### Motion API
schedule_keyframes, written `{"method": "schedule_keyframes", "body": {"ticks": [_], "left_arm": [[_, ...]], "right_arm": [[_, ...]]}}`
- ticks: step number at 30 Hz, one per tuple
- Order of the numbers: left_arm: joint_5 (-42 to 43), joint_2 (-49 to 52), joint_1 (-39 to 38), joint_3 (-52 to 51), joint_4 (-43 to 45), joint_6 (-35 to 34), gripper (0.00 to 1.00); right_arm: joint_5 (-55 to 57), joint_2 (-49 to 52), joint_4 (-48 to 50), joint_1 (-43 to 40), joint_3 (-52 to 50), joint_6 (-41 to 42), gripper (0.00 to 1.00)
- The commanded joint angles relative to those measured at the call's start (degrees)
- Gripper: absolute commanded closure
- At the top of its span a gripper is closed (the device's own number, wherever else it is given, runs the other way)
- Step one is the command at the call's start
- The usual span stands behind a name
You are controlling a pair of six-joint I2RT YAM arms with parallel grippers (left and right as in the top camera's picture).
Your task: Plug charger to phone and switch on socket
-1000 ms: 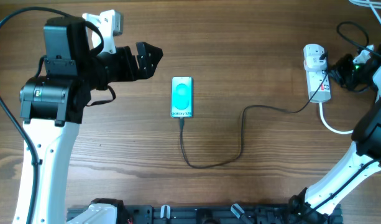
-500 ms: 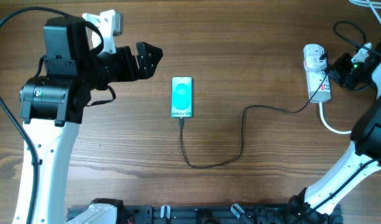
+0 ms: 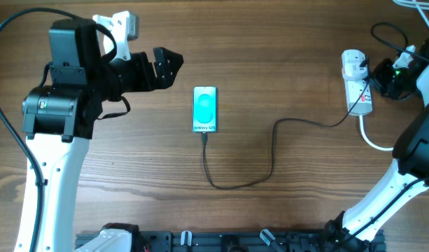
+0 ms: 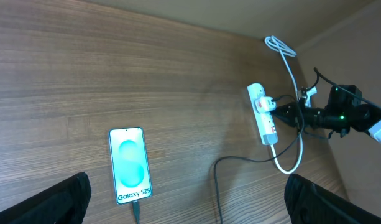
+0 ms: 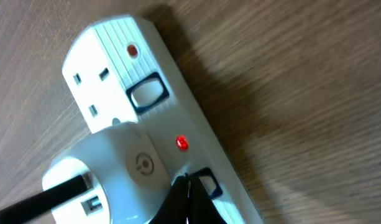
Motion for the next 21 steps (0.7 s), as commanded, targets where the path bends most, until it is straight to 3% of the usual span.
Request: {"method": "schedule_keyframes", "body": {"ticks": [1, 9, 13, 17, 19, 21], "left_arm": [[-0.33, 0.22, 0.15, -0.04, 0.09, 0.35, 0.0], [-0.33, 0.22, 0.15, -0.04, 0.09, 0.35, 0.0], [-0.33, 0.22, 0.15, -0.04, 0.11, 0.35, 0.0], [-0.33, 0.22, 0.15, -0.04, 0.11, 0.35, 0.0], [-0.33, 0.22, 0.15, -0.04, 0.11, 0.35, 0.0], [-0.33, 0.22, 0.15, -0.04, 0.11, 0.35, 0.0]], "right_arm": [[-0.48, 2.62, -1.79, 3.56, -2.97, -1.16, 0.96], [2.54, 2.43, -2.69, 1.77, -2.97, 2.58, 0.96], [3.1, -1.09, -11.45, -3.06, 3.21, 3.48, 0.96], [0.61, -11.87, -17.46, -7.19, 6.99, 3.45, 0.96], [-5.25, -24.3, -19.19, -6.12, 6.97, 0.63, 0.96], [-6.58, -30.03, -20.92, -4.2, 6.97, -2.03, 0.96]]}}
